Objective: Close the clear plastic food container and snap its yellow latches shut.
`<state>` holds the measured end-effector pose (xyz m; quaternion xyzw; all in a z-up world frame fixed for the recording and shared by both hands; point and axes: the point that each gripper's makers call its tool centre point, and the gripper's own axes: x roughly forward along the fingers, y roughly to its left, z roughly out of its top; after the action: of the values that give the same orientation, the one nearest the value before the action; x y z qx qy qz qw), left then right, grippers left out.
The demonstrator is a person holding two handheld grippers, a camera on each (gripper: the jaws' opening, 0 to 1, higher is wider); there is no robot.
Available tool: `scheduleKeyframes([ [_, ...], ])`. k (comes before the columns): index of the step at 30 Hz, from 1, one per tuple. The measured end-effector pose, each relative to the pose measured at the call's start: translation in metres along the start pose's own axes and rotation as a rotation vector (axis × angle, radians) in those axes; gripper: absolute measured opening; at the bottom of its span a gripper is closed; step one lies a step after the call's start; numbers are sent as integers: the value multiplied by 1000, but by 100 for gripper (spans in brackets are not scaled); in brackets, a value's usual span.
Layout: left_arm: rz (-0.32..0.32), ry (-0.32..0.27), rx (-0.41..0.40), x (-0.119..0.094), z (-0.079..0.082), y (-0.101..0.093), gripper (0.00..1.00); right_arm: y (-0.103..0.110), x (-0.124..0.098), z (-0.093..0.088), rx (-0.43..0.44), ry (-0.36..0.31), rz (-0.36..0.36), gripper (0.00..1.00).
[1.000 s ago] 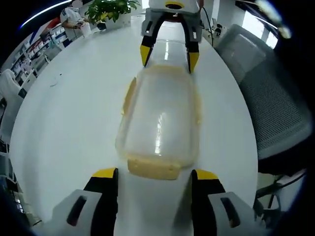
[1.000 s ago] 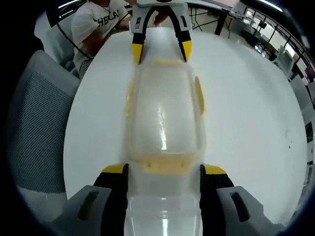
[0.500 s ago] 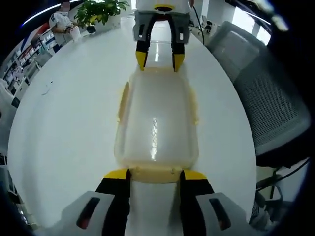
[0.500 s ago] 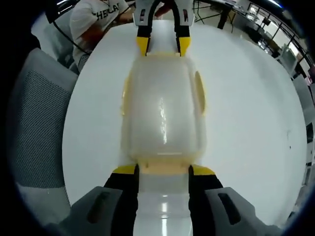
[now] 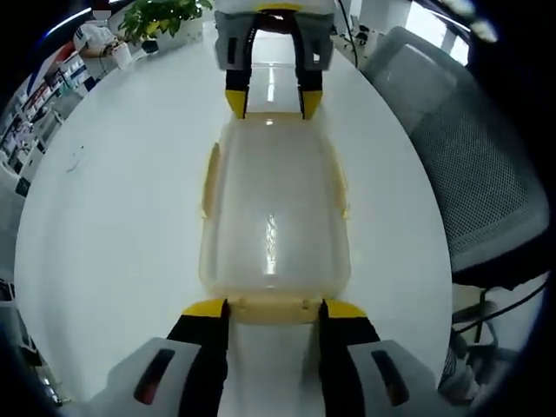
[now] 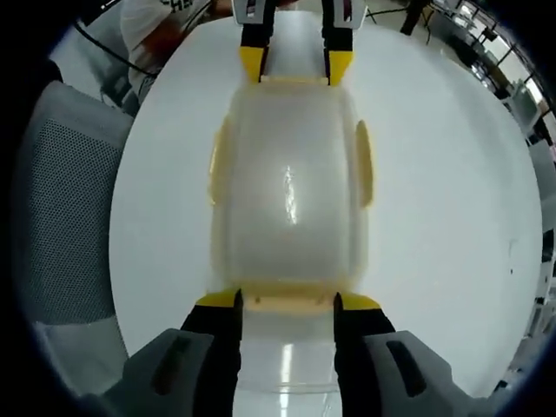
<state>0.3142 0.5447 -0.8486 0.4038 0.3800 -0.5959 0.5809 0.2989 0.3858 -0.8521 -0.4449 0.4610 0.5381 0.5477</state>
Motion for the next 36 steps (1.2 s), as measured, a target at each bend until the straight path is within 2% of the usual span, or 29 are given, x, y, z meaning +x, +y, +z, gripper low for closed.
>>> scheduleKeyframes([
  [8,6,-11,-6,0,1,-1,35,0,-1,-1,30,-51,-13,38],
  [9,5,-10,-8,0,1,0,35,0,-1,0,31,-41,-12,38],
  [11,4,22,-2,1,2,0,35,0,0,-2,16,34,-9,37],
  [14,4,85,-10,1,3,0,35,0,0,-1,8,64,-6,37],
  [17,3,88,-13,1,2,1,35,-2,-1,-4,19,30,-3,37],
  [21,17,54,-41,-1,1,-1,34,1,-1,-4,28,0,-15,37],
  [23,21,44,-30,-1,2,-2,34,2,-2,-4,9,-1,-26,37],
  [25,24,35,-34,-2,3,-5,34,-5,-6,-1,-56,-14,-68,37],
  [26,27,67,-54,-5,-1,-7,34,-5,-9,4,-63,-34,-66,37],
  [27,36,70,-45,-9,-2,-7,34,-3,-11,6,-51,-37,-51,37],
  [31,45,18,-90,-30,-1,-6,34,-8,-21,13,-70,-81,-45,37],
  [33,53,22,-86,-35,-2,-6,34,-5,-26,18,-66,-111,-29,36],
  [36,52,58,-66,-36,-3,-8,34,-1,-31,22,-52,-108,-6,37],
])
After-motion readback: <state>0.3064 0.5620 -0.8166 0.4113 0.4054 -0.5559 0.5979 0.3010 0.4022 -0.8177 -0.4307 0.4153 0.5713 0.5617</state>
